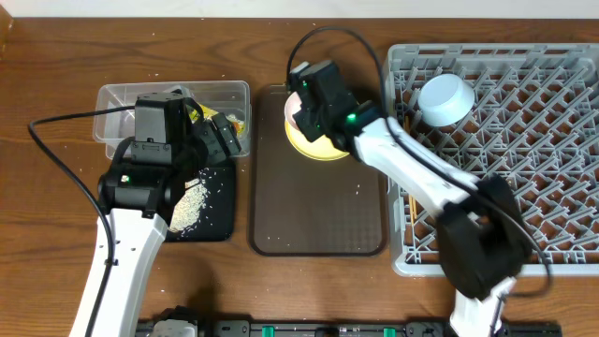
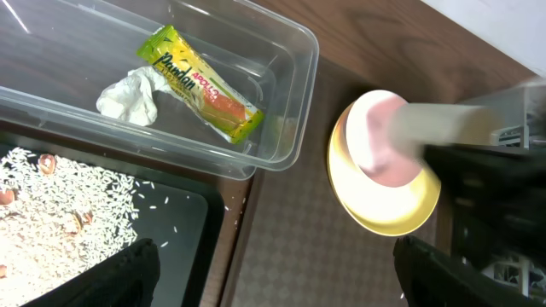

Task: Sort waste into correct bins and load items into the dishwasher rack
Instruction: 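Carry the white cup right and set it in the grey rack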

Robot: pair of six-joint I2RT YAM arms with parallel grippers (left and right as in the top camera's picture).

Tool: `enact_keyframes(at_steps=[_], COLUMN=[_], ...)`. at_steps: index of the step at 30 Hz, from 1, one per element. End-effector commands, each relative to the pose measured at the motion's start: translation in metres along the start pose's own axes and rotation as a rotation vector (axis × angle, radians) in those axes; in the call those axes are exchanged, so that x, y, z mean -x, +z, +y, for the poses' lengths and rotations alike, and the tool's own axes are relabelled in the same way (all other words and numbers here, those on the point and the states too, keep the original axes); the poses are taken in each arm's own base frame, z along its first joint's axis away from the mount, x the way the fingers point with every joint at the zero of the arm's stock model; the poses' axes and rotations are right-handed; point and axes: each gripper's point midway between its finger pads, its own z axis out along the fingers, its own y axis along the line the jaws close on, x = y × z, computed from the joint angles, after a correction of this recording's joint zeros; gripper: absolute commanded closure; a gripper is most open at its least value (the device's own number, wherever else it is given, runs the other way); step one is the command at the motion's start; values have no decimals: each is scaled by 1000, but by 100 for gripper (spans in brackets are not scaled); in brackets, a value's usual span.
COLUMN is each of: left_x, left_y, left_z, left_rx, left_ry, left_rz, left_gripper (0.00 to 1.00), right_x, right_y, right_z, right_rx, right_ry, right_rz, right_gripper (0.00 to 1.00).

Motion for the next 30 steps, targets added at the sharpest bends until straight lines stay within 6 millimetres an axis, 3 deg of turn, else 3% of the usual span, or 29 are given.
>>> enact_keyframes(at_steps=[1,5,12,14,18,24,30], left_x=[5,5,5,5,5,5,5], left_y=[-3,-3,-3,-3,-3,-3,-3], left_z=[-1,-1,-1,-1,-1,-1,-1], left_rx=[1,1,1,1,1,1,1], left_ry=[0,0,0,0,0,0,0], left_rz=[-15,-15,-15,-15,-15,-15,-15], left_gripper=[10,10,10,10,10,10,10], right_x=[42,36,-1,-13,-42,-70,-108], right_y=[-73,-118,-170,-180,-188,-191,-183], right_z=[-3,-7,-14,-24,-48,-58,-82], right_rx=[21,117,429,509,562,715,729], right_ry=[73,103,261,351,514,617,708], right_rz=[-133,-116,-4,32,100,74,35], right_gripper=[99,99,99,99,99,99,99])
